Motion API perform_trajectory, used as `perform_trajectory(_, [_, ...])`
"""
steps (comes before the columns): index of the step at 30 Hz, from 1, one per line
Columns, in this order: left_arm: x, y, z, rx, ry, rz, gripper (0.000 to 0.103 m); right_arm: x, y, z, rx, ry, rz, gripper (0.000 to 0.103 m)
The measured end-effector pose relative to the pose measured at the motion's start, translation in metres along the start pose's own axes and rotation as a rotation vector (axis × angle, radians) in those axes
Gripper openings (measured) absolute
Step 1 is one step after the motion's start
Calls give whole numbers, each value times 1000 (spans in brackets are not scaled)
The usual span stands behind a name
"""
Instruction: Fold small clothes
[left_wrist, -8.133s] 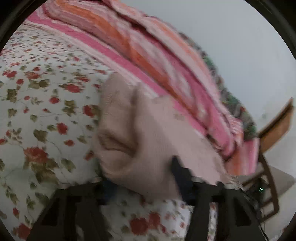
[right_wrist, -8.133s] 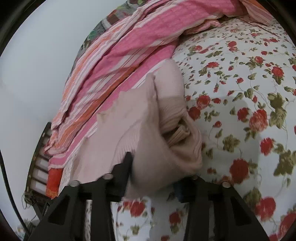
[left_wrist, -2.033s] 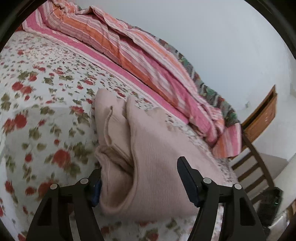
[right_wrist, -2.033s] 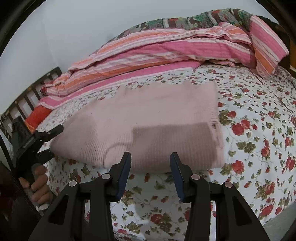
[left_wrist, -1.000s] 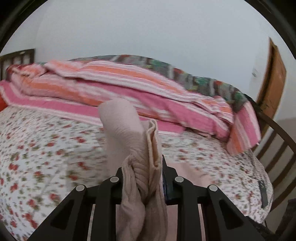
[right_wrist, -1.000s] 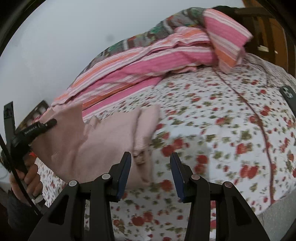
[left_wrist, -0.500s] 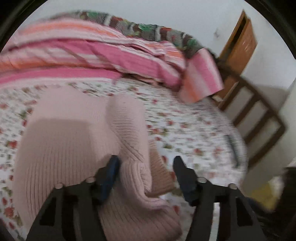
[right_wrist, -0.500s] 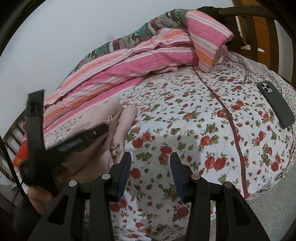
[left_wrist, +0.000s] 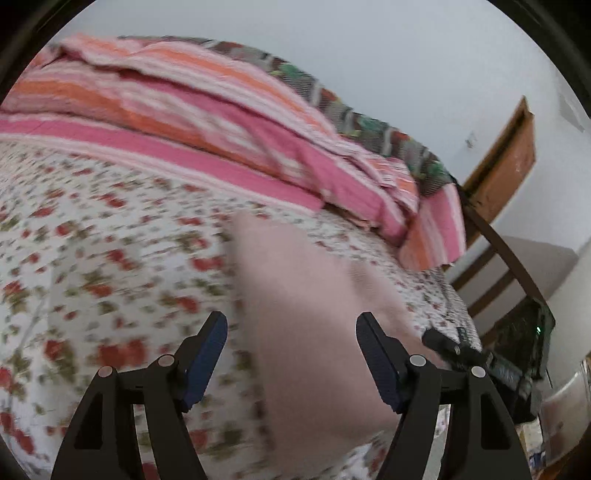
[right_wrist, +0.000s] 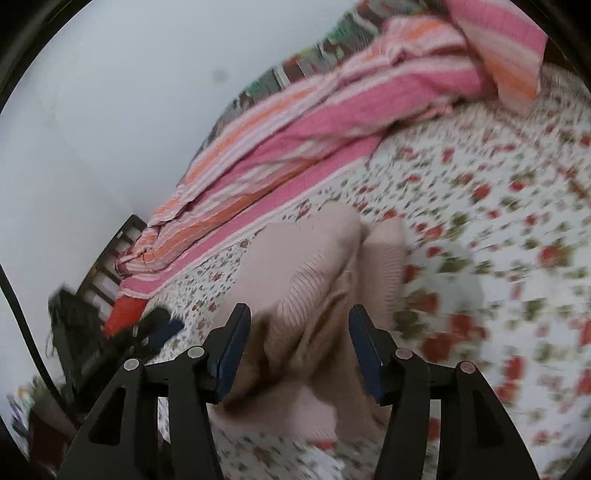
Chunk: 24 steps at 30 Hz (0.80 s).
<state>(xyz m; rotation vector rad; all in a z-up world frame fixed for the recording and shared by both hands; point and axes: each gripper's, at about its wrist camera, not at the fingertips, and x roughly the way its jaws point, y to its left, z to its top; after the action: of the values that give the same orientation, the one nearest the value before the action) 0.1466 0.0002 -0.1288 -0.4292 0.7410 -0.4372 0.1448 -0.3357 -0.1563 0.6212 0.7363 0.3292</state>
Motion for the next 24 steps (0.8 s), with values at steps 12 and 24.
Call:
perform_trajectory(12, [8,32,-13,-23,56,-5,70,-2,-3,-12,-194,-98,-207,14])
perform_trajectory(24, [-5,21,-13,41,33,-25,70,12,-43,-11,60,8,-50,66])
